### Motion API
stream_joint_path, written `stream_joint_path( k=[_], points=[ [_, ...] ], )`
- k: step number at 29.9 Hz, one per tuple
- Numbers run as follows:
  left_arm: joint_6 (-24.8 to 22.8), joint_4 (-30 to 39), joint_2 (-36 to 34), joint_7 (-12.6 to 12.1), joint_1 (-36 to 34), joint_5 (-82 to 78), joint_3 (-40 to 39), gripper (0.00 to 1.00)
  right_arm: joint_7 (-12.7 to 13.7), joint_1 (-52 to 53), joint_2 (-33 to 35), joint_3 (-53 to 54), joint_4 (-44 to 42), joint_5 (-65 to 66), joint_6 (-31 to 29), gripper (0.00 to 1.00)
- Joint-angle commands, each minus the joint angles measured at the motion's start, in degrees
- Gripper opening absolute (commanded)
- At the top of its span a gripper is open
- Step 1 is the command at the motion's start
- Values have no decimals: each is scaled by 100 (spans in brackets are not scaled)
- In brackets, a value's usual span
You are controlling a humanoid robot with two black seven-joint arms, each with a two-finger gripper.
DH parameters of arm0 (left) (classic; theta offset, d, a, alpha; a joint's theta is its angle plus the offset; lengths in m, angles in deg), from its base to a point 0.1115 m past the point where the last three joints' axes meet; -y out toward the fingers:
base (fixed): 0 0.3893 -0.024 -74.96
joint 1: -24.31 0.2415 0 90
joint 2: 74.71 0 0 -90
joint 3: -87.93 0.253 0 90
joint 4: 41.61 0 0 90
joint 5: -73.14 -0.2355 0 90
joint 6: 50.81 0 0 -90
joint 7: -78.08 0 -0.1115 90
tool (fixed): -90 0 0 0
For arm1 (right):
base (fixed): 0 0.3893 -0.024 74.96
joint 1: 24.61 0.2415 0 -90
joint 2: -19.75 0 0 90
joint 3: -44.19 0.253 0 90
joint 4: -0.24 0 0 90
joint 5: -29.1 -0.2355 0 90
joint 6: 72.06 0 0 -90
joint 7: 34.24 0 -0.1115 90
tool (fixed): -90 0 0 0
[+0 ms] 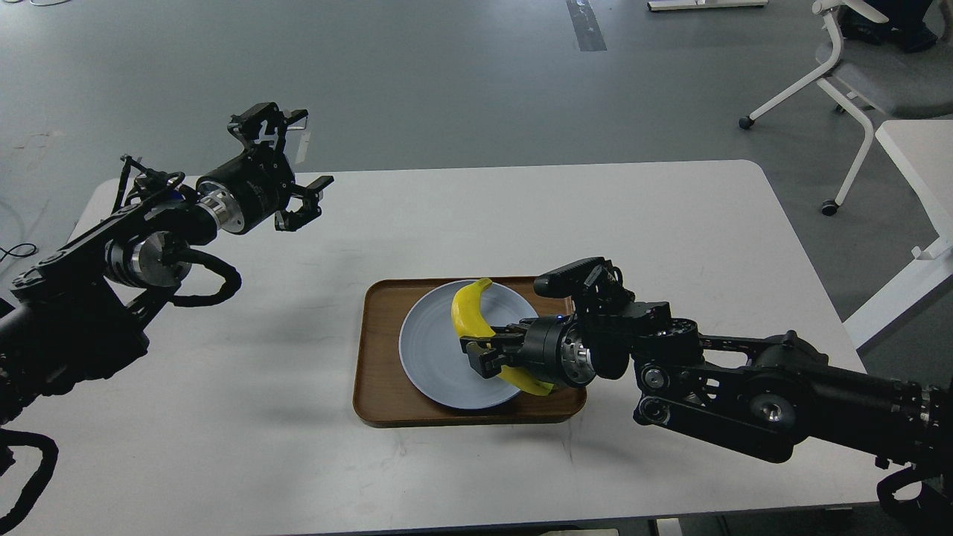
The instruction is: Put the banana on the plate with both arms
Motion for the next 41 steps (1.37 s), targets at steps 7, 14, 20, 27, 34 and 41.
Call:
stream_joint_path(
  k=[7,14,20,27,34,41],
  points=[
    [0,6,11,8,41,0,3,98,10,-106,-99,87,-301,-11,768,68],
    [0,6,11,-1,33,-9,3,98,62,-19,-362,1069,-651,-29,1005,96],
    [-8,15,38,-1,24,0,-23,98,80,60,-618,2545,-1206,-343,1014,99],
    [-70,418,46,-10,76,79,-321,98,62,122,-408,3690,-1435,-3953,1014,99],
    [-88,919,90,-10,489,79,-849,98,-8,8,-125,4427,-1848,-6243,935,100],
    [-44,920,46,-10,551,79,-849,98,-8,-142,-319,4544,-2262,-6243,988,100]
  ],
)
